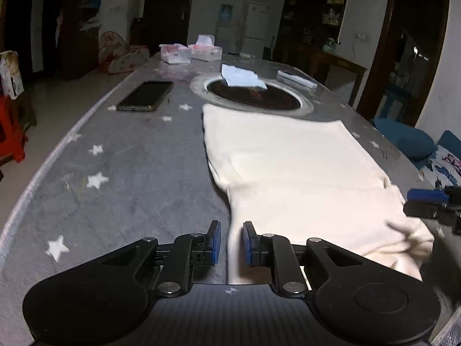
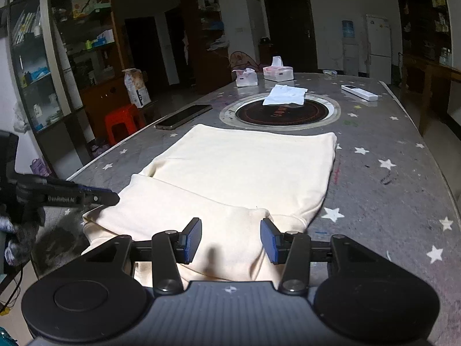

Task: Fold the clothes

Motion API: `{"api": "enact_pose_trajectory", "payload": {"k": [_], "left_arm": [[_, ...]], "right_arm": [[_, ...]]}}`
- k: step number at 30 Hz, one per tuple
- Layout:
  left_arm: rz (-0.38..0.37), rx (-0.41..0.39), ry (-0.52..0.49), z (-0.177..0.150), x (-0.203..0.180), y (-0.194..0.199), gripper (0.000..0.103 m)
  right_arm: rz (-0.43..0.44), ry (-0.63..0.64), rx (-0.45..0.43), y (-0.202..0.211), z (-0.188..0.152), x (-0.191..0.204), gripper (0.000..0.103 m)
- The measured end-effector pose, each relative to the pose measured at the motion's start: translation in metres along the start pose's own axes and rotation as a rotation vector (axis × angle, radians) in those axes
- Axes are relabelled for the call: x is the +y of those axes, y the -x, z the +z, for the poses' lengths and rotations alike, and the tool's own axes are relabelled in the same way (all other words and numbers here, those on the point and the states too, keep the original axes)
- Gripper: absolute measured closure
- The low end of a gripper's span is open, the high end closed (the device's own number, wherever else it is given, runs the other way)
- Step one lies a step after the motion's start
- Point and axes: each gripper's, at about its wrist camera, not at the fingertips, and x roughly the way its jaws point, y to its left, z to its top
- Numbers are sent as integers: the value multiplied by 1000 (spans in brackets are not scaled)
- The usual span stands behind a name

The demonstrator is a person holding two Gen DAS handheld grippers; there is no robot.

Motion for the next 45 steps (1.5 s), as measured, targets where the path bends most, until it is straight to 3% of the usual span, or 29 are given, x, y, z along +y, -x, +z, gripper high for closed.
{"api": "enact_pose_trajectory", "payload": {"k": [8, 14, 22, 27, 30, 37, 41, 45], "left_arm": [[-119, -54, -48, 28, -27, -18, 84], [-76, -2, -81, 23, -27, -44, 81], [-130, -41, -164, 17, -37, -11, 83], [-155, -10, -262, -4, -49, -1, 83], [-161, -9, -305, -11, -56, 4, 83], [-222, -20, -347, -13, -78, -2, 83], [-220, -18, -373, -21, -81, -1, 83], [-198, -34, -362, -18, -70, 12, 82]], "right_arm": [[0, 38, 6, -16, 7, 5, 58], [-15, 25, 45, -36, 5, -5, 58], [0, 152, 29, -11, 1, 13, 58], [-15, 236, 91, -12, -16, 25, 58], [-28, 271, 79, -6, -19, 32, 58], [11, 218, 32, -13, -5, 40, 58], [17, 254, 71, -24, -16, 48, 58], [6, 254, 54, -11, -15, 44, 58]]}}
